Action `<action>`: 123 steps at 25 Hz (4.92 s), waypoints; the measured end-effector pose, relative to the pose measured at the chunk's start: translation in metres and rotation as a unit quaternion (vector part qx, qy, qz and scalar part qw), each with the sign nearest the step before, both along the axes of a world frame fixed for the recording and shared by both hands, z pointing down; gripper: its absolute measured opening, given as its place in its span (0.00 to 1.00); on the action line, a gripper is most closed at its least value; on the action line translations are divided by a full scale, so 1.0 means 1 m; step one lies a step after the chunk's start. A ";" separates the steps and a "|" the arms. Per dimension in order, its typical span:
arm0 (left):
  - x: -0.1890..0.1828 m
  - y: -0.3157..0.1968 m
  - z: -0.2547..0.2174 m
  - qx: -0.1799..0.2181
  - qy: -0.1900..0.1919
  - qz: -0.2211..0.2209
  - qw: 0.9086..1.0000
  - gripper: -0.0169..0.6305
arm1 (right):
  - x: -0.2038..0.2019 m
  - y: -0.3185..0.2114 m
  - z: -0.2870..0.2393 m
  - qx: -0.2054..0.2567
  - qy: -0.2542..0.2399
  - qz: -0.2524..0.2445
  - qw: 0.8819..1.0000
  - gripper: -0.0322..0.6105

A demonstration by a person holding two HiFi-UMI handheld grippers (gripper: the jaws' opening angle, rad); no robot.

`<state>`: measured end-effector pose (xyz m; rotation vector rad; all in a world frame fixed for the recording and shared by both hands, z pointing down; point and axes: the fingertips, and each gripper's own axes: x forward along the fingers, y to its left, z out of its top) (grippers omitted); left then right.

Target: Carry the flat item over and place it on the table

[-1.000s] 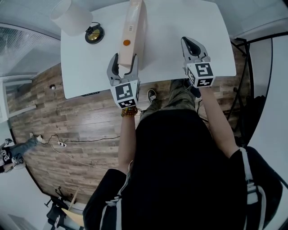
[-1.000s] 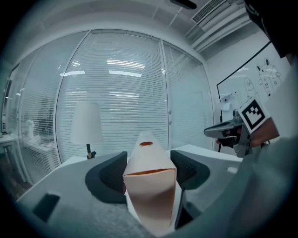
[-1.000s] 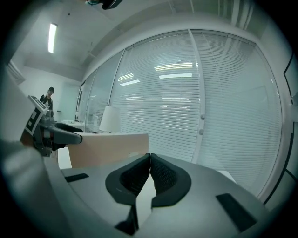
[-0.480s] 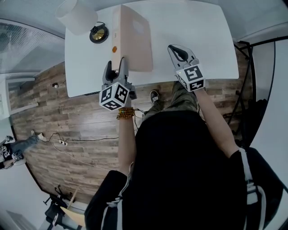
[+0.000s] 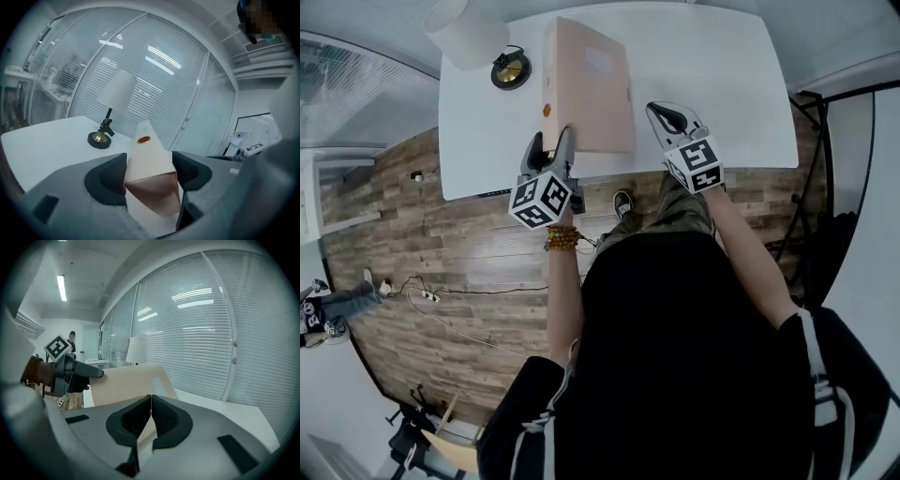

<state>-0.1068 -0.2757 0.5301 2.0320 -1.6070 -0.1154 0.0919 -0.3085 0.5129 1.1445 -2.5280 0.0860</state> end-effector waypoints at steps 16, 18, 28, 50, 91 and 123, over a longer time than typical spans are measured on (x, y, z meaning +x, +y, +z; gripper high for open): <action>0.020 0.002 0.060 -0.063 -0.169 0.046 0.983 0.37 | 0.028 -0.004 0.004 -0.009 -0.005 0.031 0.999 0.06; 0.016 0.005 0.074 -0.085 -0.157 0.058 0.982 0.41 | 0.033 -0.004 0.022 -0.038 0.001 0.037 0.999 0.07; 0.033 0.002 0.119 -0.136 -0.143 0.112 0.974 0.48 | 0.009 0.021 0.133 -0.225 0.021 0.034 0.973 0.43; 0.023 0.003 0.142 -0.209 -0.090 0.133 0.965 0.48 | 0.013 0.025 0.157 -0.289 -0.018 0.029 0.957 0.49; 0.128 -0.089 0.143 -0.201 -0.006 0.151 0.968 0.47 | 0.122 -0.059 0.150 -0.266 -0.033 0.147 0.952 0.44; 0.145 -0.046 -0.145 0.240 -0.239 0.029 0.940 0.14 | 0.043 -0.014 -0.154 0.191 -0.111 0.136 0.966 0.16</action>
